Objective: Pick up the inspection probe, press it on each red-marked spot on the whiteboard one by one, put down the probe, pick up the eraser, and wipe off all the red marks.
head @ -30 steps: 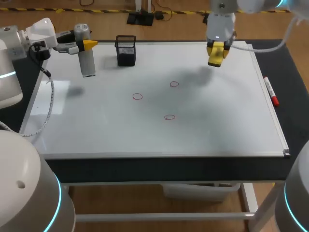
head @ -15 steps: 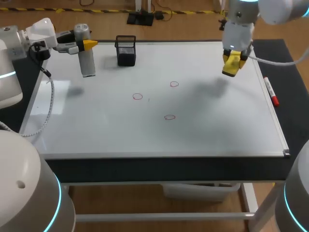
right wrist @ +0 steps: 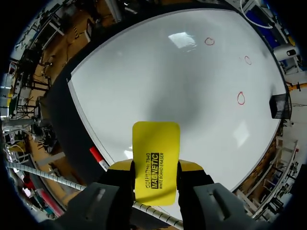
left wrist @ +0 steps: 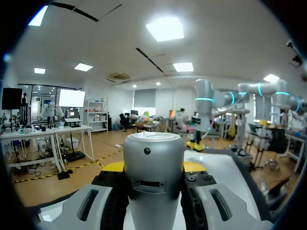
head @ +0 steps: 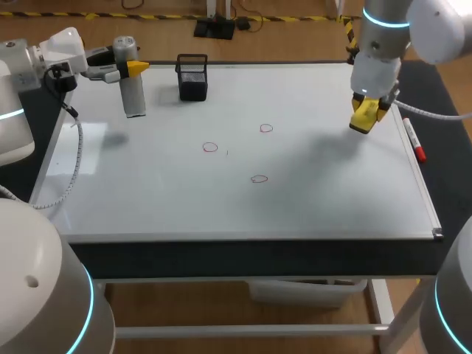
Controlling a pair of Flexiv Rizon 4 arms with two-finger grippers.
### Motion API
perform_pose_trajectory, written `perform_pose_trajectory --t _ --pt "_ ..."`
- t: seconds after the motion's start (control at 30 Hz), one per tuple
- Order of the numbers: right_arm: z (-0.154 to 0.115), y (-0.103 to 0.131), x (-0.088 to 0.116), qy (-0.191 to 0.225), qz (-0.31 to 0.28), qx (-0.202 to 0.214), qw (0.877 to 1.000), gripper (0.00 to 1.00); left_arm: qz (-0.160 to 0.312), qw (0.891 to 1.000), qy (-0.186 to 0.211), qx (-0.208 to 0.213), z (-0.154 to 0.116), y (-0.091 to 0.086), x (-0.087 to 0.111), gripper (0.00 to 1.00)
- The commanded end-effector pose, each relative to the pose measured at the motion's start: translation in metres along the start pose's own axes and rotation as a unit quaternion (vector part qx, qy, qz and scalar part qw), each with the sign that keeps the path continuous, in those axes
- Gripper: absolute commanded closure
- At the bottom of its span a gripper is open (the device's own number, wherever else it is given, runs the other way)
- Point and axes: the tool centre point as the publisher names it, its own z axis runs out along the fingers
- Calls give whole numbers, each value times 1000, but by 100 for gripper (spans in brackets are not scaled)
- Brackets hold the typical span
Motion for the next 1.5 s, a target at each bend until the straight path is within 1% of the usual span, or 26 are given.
perform_pose_trajectory --t 0.03,1.0,1.27,1.33,1.5 --pt "-2 -3 7 -13 4 -11 1000 100 1 1000 -2 1 1 0 1 100" --pt "-2 -3 7 -13 4 -11 1000 100 1 1000 -2 1 1 0 1 100" --pt "-2 -3 7 -13 4 -11 1000 100 4 999 40 28 12 3 33 100" --pt "-2 -3 7 -13 4 -11 1000 100 3 998 51 37 19 4 43 100" --pt "-2 -3 7 -13 4 -11 1000 100 5 995 87 39 42 11 71 100"
